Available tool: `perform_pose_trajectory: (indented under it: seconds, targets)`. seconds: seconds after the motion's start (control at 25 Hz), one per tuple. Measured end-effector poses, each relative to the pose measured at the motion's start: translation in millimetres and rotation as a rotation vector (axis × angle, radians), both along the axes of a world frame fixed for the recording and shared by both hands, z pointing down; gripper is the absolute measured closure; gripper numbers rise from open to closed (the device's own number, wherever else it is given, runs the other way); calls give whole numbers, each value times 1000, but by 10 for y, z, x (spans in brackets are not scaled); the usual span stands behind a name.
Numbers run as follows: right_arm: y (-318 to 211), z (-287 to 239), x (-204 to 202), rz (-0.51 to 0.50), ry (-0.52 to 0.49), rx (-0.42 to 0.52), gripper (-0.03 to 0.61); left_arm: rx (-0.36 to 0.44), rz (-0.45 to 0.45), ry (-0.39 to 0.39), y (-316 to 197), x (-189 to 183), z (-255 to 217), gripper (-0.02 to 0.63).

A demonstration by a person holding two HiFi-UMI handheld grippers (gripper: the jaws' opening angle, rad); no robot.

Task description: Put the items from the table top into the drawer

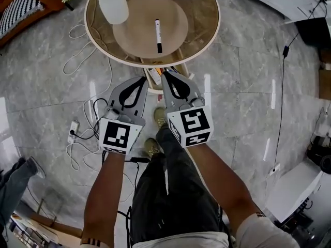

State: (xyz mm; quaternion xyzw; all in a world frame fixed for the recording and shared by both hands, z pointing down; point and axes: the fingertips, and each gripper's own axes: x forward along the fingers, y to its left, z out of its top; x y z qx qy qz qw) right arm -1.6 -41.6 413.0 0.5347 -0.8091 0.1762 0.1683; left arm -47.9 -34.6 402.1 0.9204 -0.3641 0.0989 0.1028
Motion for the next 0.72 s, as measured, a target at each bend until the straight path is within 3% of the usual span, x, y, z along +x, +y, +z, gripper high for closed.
perform_pose_trajectory:
  seconds: [0.28,0.72]
  targets:
    - [-474,224,23,20,56,-52,575,-4,-31,-2,-417,-20,77,614]
    - [-1135,718,116,15,115,-198,505,-39,-62,-18,-907,21,292,614]
